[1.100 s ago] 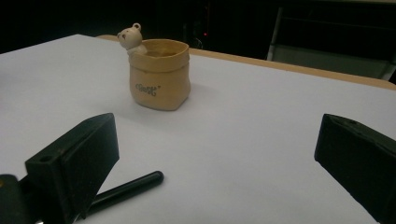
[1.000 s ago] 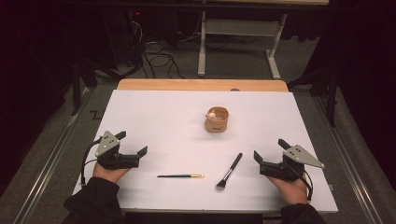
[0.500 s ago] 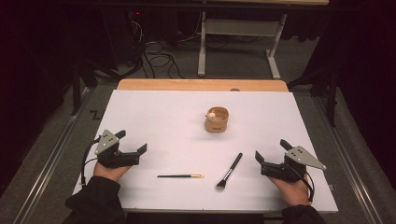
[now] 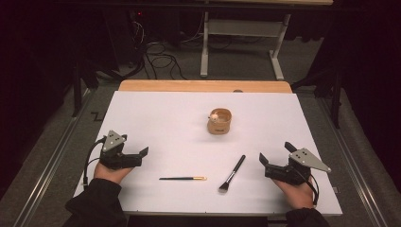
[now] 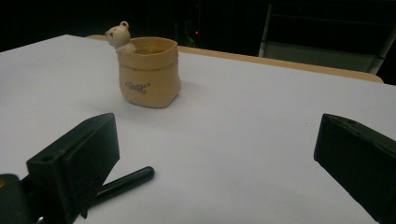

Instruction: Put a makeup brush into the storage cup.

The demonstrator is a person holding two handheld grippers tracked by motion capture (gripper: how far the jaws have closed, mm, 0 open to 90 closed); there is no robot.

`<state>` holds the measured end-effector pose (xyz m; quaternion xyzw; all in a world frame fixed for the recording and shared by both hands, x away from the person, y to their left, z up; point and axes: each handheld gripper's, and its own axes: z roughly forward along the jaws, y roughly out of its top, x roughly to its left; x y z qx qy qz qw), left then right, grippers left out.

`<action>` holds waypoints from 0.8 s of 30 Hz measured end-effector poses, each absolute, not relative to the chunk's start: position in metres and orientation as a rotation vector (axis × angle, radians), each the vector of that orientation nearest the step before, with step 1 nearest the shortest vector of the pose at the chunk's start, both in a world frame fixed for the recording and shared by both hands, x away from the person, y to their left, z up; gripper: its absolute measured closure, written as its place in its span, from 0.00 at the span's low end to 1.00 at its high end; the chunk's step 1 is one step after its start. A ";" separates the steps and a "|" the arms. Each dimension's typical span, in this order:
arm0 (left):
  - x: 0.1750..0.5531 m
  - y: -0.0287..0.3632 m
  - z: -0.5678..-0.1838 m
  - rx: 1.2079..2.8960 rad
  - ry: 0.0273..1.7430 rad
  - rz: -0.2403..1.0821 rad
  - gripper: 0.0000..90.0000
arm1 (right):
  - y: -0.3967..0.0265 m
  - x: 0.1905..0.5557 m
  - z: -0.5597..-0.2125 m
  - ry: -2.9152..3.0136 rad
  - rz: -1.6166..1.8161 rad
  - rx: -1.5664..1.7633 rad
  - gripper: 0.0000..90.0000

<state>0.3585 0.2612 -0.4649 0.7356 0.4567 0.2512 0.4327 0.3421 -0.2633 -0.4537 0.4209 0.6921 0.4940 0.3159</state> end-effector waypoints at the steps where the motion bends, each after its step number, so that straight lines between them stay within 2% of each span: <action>1: 0.359 0.261 -0.465 1.836 1.143 0.621 0.07 | -0.263 0.342 -0.454 1.822 1.301 1.111 0.01; 24: 0.366 0.262 -0.471 1.908 1.279 0.554 0.09 | -0.271 0.351 -0.454 1.849 1.241 1.143 0.01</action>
